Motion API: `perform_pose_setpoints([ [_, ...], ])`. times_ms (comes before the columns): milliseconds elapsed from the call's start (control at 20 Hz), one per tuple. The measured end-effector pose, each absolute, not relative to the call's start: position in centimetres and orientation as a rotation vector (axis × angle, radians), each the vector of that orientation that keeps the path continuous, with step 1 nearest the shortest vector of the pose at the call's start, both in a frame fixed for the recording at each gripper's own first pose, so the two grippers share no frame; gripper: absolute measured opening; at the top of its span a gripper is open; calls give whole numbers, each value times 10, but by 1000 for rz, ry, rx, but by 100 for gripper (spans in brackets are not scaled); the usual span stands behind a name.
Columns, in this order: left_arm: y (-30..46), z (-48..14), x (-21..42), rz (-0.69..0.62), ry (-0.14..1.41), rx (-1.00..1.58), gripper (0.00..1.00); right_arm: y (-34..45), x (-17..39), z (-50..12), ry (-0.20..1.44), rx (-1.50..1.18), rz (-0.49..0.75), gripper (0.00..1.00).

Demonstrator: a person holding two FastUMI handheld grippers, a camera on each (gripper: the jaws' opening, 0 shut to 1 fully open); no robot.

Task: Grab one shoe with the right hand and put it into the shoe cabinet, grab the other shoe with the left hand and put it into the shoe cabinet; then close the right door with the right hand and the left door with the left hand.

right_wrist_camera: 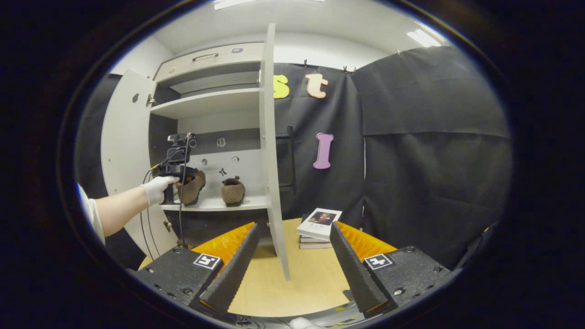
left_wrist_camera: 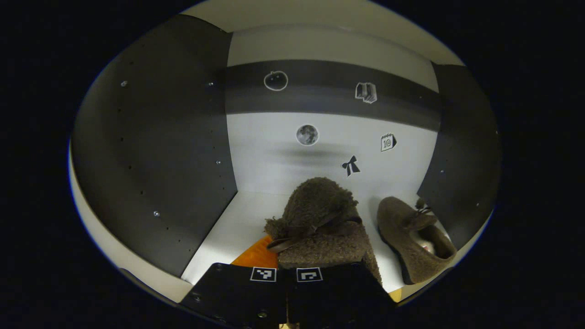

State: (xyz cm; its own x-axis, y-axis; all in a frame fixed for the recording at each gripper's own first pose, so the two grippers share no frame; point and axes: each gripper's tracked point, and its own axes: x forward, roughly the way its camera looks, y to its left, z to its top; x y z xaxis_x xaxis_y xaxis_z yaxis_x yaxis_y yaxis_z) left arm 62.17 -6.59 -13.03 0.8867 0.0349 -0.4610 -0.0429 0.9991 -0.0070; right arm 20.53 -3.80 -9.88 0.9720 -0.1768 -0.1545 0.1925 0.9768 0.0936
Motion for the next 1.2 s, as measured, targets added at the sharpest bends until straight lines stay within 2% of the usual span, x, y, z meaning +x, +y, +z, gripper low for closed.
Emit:
perform_pose_setpoints([
  [300, -67, -167, 633, 32, 610, 18, 2, -42, 212, -111, 197, 134, -197, 100],
  [500, -74, -167, 627, -17, 644, 90, 11, -37, 215, -113, 199, 141, -186, 99],
  [550, -76, -165, 625, -27, 638, 93, 25, -35, 215, -112, 196, 142, -183, 99],
  [600, -76, -163, 622, -35, 637, 94, 24, -33, 214, -111, 193, 144, -180, 99],
  [700, -76, -158, 619, -67, 608, 100, 51, -32, 213, -108, 185, 136, -180, 99],
  [750, -75, -150, 613, -77, 596, 93, 57, -32, 212, -109, 186, 130, -183, 99],
  [800, -73, -146, 611, -77, 578, 78, 50, -31, 211, -109, 187, 127, -182, 99],
  [900, -68, -138, 601, -76, 552, 56, 88, -31, 208, -109, 186, 127, -185, 99],
  [950, -66, -130, 595, -78, 530, 42, 92, -29, 206, -109, 184, 130, -184, 99],
  [1100, -63, -108, 571, -89, 457, 41, 93, -24, 201, -103, 173, 130, -179, 99],
  [1150, -63, -97, 561, -96, 426, 48, 99, -22, 198, -101, 169, 128, -176, 99],
  [1200, -64, -86, 550, -106, 390, 56, 98, -19, 195, -99, 165, 125, -173, 99],
])
